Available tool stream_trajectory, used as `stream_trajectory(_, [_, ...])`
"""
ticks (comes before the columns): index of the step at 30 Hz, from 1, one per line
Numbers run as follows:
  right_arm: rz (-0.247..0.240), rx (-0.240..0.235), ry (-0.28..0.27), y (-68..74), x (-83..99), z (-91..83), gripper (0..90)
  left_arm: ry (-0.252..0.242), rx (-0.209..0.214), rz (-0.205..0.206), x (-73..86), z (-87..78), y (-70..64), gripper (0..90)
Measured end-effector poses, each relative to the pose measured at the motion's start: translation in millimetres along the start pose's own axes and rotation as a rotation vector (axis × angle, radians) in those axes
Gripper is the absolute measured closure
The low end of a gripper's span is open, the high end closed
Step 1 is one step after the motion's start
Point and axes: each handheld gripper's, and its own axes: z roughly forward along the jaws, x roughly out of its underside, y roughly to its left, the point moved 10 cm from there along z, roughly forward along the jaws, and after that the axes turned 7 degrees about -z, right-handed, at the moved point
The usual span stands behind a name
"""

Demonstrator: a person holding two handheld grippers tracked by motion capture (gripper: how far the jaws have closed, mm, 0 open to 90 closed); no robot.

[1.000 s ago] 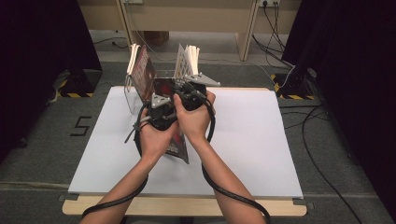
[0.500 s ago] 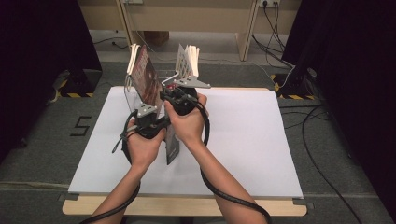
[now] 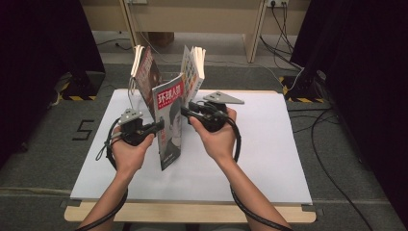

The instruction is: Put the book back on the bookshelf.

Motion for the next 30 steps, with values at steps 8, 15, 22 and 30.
stream_trajectory(8, [0.064, 0.092, 0.067, -54.3, 57.2, -28.8, 63.2, -0.021, 0.02, -0.004, -0.3, -14.2, 7.7, 87.3])
stream_trajectory(15, [0.114, 0.176, 0.135, -91.1, 122.1, -50.3, 63.4, -0.045, 0.023, 0.009, 1.1, -30.0, 18.1, 87.3])
stream_trajectory(22, [0.142, 0.268, 0.173, -115.3, 169.7, -66.7, 63.5, -0.065, 0.035, -0.002, 0.3, -41.1, 22.7, 87.4])
stream_trajectory(30, [0.169, 0.37, 0.138, -145.6, 194.2, -95.4, 63.3, -0.108, 0.033, -0.012, -6.2, -54.8, 27.9, 87.4])
